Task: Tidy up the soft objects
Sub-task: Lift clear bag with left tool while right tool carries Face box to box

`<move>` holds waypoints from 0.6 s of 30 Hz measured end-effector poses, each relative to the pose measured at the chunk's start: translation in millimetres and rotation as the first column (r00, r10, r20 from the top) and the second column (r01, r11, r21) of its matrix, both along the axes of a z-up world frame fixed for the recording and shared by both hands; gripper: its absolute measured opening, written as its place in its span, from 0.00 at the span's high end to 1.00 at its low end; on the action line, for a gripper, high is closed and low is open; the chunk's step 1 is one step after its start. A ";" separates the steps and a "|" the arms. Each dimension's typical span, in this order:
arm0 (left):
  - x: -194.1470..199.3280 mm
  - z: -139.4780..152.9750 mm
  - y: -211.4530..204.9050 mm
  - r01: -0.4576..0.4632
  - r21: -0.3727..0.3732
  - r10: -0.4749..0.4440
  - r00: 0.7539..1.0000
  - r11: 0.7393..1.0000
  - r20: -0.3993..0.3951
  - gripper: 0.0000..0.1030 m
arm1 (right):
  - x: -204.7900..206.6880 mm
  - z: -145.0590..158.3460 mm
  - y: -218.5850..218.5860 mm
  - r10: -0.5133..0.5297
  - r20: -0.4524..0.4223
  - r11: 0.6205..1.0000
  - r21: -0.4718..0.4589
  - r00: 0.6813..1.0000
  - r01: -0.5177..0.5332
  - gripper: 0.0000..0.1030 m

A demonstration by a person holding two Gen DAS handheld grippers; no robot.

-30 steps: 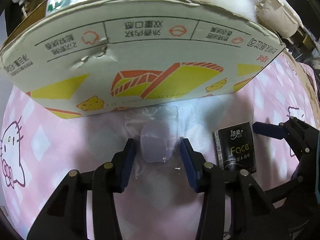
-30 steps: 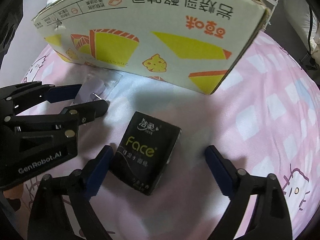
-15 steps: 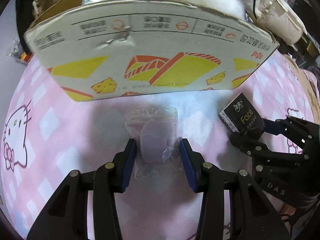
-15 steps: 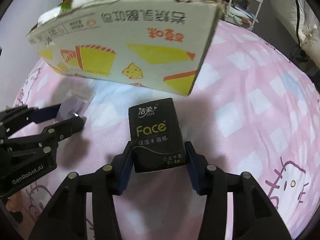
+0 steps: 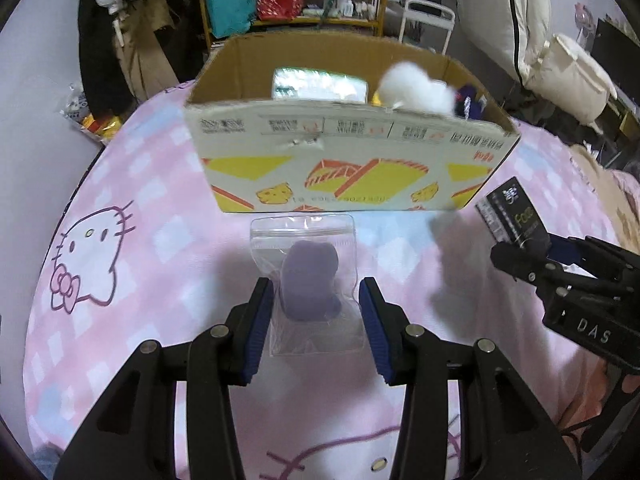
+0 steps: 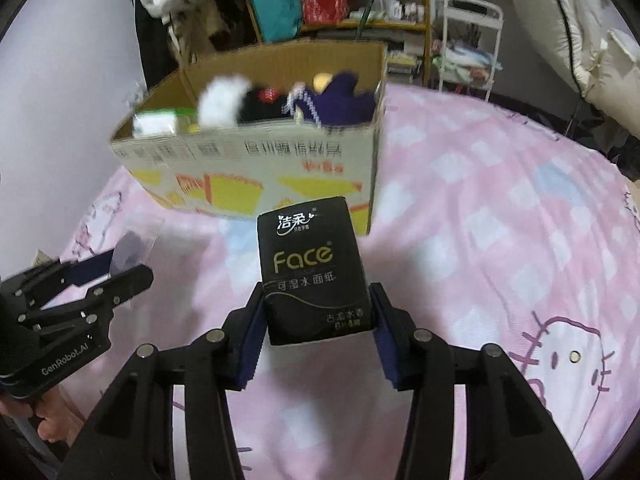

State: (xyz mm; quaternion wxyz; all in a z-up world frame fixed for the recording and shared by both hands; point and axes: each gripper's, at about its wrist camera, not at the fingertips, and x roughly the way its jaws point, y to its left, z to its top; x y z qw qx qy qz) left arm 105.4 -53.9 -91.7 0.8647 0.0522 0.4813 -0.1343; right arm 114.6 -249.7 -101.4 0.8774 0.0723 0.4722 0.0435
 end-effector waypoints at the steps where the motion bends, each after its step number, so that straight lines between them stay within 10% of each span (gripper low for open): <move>1: 1.3 6.9 5.4 -0.001 0.002 0.001 1.000 1.000 0.011 0.58 | -3.7 5.9 -1.5 -0.001 0.019 1.000 0.011 1.000 0.001 0.50; 18: -37.7 109.0 8.6 -0.069 0.018 0.057 0.929 0.997 0.366 0.58 | -54.6 80.3 -1.6 -0.025 0.349 1.000 0.000 0.937 0.027 0.50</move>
